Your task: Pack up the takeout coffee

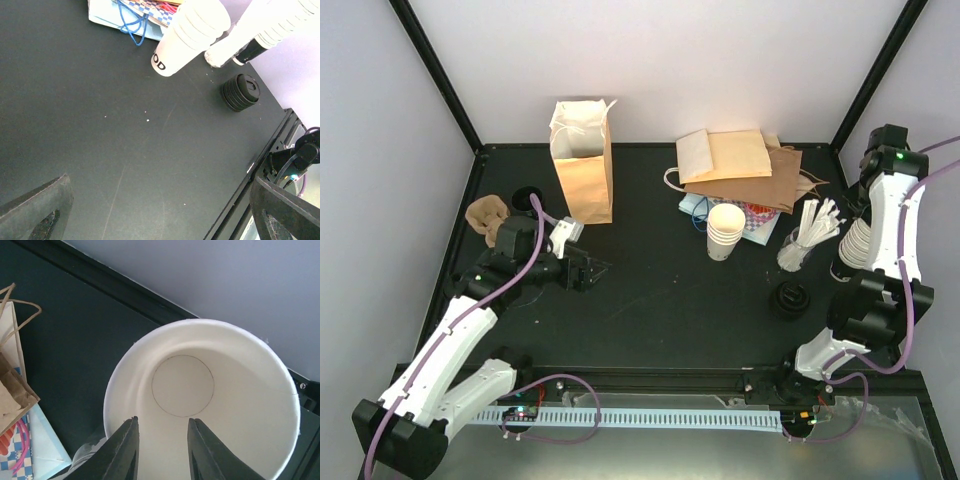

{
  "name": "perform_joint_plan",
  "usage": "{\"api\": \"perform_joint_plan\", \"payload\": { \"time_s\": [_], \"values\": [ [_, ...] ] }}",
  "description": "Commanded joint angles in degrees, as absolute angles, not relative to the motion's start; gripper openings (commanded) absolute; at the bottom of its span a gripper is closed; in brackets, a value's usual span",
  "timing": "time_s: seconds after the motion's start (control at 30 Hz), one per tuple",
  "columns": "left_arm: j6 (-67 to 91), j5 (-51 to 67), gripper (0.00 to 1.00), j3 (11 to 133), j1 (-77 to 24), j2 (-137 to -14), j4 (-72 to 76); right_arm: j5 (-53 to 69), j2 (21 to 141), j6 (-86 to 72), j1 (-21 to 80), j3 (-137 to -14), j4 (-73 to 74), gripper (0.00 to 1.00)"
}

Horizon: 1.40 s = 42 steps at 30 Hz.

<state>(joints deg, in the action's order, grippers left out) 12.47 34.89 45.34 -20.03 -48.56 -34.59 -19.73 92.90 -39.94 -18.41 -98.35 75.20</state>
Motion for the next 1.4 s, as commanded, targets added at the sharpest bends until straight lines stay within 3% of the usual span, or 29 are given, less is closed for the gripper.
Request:
{"api": "perform_joint_plan", "payload": {
  "time_s": [0.0, 0.8, 1.27, 1.37],
  "values": [
    [12.0, 34.6, 0.99, 46.4, -20.4, -48.8, -35.5, -19.3, 93.1, -39.7, -18.7, -101.1, 75.2, 0.29],
    [11.0, 35.0, 0.99, 48.5, -20.4, -52.3, -36.6, -17.6, 95.8, -38.7, -18.7, -104.3, 75.3, 0.33],
    [10.5, 34.8, 0.99, 48.7, -20.5, -52.6, -37.2, -18.4, 95.5, -39.4, -18.7, -102.1, 74.8, 0.27],
    [10.5, 34.8, 0.99, 48.6, -20.4, -52.6, -37.3, -18.4, 95.2, -39.5, -18.7, -102.2, 74.9, 0.20]
  ]
}}
